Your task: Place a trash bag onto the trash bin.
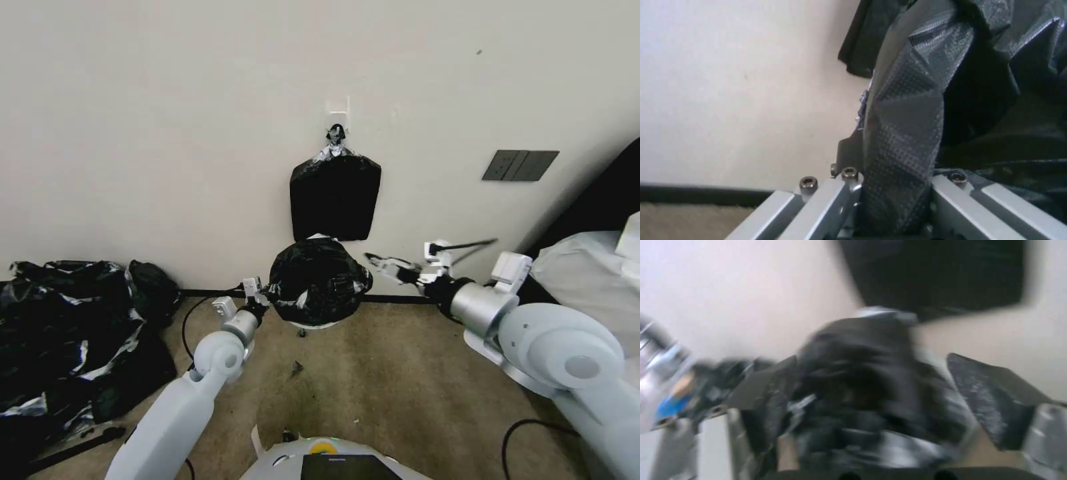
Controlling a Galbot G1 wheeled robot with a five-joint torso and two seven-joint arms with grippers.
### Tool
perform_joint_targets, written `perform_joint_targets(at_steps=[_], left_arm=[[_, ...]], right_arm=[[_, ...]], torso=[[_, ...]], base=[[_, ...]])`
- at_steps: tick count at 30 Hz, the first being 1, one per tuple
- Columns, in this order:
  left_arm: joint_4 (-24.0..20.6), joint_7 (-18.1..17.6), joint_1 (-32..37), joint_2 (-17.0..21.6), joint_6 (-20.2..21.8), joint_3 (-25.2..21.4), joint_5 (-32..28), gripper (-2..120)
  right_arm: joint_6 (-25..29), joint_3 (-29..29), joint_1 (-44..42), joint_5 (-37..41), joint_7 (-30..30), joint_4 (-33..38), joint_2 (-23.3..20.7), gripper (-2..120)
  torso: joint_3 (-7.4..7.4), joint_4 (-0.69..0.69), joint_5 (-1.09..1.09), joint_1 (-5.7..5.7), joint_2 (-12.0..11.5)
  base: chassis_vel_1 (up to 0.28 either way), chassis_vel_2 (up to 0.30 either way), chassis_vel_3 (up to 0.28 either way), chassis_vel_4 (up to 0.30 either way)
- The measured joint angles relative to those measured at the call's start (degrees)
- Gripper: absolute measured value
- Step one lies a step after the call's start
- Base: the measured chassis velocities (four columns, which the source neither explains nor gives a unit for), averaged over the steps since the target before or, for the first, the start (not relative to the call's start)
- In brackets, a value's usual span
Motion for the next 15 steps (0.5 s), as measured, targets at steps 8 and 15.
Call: perform_joint_targets(at_steps=[8, 15], left_arm=[[-2.51, 1.57, 1.55, 1.40, -3.02, 1.20, 10.80, 1], [-3.22, 4.59, 2.25, 3.13, -4.17, 1.30, 15.99, 1]], right_arm=[[-3.19, -15.96, 11.31, -20.42, -25.53, -4.77, -6.95, 100], [-4.42, -32.39, 23.30, -29.74, -35.68, -10.40, -8.14, 99]], torso=[[0.00, -0.01, 0.01, 0.00, 0.00], [0.00, -0.01, 0.00, 0.00, 0.00]], base=[[0.000, 0.000, 0.000, 0.000], [0.000, 0.000, 0.000, 0.000]])
